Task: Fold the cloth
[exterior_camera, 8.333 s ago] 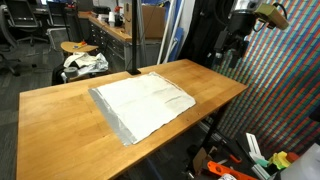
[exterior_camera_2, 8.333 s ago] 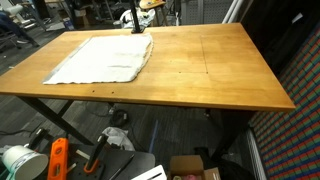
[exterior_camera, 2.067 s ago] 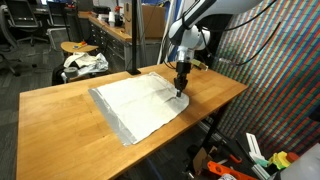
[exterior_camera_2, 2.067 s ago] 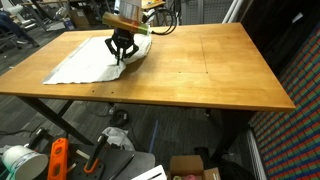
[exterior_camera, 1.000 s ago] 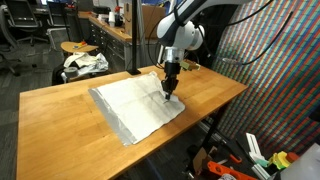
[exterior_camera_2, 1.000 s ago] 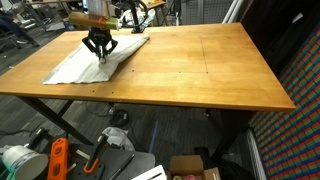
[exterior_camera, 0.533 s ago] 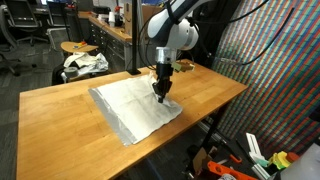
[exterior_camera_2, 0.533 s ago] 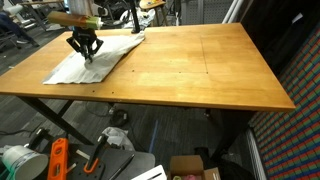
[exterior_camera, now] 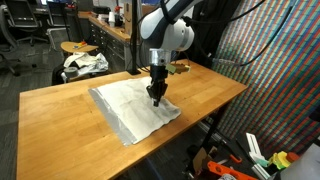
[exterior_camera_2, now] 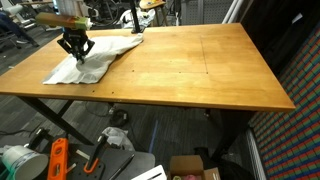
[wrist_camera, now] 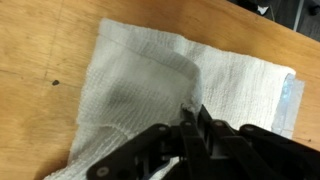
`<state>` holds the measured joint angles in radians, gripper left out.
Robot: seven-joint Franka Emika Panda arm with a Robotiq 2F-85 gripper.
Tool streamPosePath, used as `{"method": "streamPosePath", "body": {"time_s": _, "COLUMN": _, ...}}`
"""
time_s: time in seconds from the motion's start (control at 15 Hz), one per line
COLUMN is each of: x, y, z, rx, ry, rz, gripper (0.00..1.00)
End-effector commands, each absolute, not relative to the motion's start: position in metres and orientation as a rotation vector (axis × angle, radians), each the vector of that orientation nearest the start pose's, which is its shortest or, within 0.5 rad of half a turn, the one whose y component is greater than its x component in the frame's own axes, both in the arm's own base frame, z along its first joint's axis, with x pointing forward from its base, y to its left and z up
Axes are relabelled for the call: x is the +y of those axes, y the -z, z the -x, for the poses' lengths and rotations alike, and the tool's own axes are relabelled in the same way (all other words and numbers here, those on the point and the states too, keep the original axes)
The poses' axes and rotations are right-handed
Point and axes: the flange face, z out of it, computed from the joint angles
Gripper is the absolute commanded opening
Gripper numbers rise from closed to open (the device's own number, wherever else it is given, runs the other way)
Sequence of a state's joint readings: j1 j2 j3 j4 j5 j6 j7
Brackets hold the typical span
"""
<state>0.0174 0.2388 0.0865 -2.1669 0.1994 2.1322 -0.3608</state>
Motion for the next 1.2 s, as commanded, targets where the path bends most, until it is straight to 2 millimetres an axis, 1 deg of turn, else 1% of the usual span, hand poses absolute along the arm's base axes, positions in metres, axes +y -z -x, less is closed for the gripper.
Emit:
{"method": "streamPosePath", "body": {"time_s": 0.0, "x": 0.077, "y": -0.275, "z": -0.512, "rx": -0.508, "ry": -0.336, "rz": 2.887, "gripper": 0.11}}
{"method": "streamPosePath", "body": {"time_s": 0.53, "x": 0.096, "y": -0.279, "z": -0.504, "rx": -0.530, "ry": -0.258, "rz": 2.878, "gripper": 0.11}}
{"method": "streamPosePath", "body": {"time_s": 0.8, "x": 0.106, "y": -0.275, "z": -0.498, "rx": -0.531, "ry": -0.207, "rz": 2.878, "gripper": 0.11}}
{"method": "streamPosePath", "body": {"time_s": 1.13, "x": 0.119, "y": -0.271, "z": -0.489, "rx": -0.548, "ry": -0.187, "rz": 2.877, "gripper": 0.11}}
